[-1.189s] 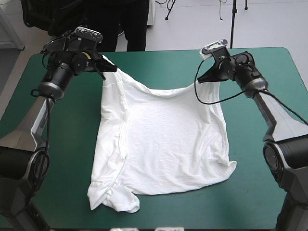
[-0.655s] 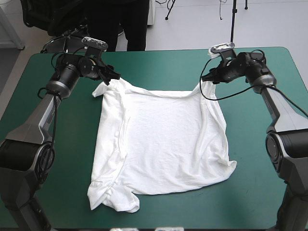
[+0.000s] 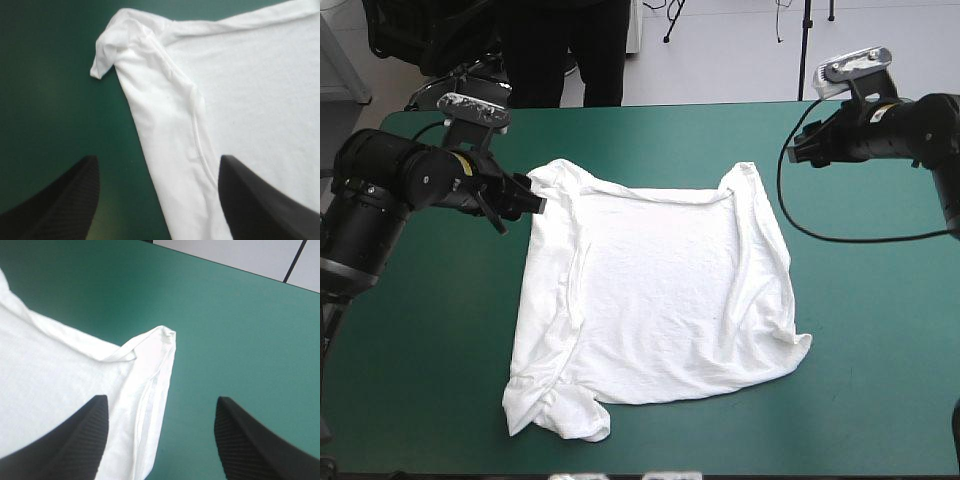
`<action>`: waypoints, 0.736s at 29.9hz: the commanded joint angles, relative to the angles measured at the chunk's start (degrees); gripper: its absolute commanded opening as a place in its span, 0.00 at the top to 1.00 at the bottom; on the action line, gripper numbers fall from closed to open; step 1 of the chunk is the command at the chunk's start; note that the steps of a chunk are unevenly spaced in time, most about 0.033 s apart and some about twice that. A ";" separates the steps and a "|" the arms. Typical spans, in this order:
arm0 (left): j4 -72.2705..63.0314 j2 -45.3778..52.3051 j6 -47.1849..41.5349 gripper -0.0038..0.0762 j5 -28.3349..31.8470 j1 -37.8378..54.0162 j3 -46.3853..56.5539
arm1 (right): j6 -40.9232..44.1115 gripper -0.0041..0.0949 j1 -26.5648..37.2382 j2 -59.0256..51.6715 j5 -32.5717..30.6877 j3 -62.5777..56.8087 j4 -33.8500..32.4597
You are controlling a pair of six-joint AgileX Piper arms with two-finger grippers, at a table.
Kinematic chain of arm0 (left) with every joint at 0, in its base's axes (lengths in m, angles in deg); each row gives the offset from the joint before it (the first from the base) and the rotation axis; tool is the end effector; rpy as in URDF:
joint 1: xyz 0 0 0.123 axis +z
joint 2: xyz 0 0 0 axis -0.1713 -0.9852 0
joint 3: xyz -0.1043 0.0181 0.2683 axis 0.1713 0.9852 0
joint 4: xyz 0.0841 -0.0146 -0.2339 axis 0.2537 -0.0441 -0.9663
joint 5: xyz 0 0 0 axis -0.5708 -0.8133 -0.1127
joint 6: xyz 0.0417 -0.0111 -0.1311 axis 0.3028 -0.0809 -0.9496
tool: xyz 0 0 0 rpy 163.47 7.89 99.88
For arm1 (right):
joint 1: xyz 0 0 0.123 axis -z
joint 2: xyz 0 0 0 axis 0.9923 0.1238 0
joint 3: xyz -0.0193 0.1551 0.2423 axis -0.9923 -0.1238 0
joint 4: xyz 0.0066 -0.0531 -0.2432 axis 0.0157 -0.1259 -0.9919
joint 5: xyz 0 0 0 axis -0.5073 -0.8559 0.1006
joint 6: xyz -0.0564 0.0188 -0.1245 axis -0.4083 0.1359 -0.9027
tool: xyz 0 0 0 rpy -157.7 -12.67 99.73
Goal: Fold the cloth
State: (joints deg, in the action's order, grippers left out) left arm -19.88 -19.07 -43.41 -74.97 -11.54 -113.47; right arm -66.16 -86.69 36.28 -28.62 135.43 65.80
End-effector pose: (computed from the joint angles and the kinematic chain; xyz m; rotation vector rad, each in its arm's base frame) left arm 0.2833 -0.0962 0.4061 0.4479 2.4296 -0.0249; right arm 0.3488 0.0503 0.4138 -0.4357 2.2278 0.1385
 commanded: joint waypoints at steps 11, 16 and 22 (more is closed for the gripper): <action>-4.67 11.06 -6.49 0.33 -2.50 -0.97 21.27 | 2.15 0.37 -10.02 -15.98 1.29 -14.48 -9.39; -3.84 10.67 -5.79 0.33 0.08 -0.97 31.12 | 2.72 0.37 -11.06 -19.86 2.34 -18.51 -11.30; -3.94 8.72 -7.36 0.33 6.45 -0.86 39.51 | 2.72 0.37 -11.06 -20.84 2.56 -18.80 -11.39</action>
State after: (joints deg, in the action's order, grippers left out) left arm -23.67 -10.17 -49.81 -71.84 -12.27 -75.20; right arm -63.38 -97.63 17.04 -29.52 115.41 54.73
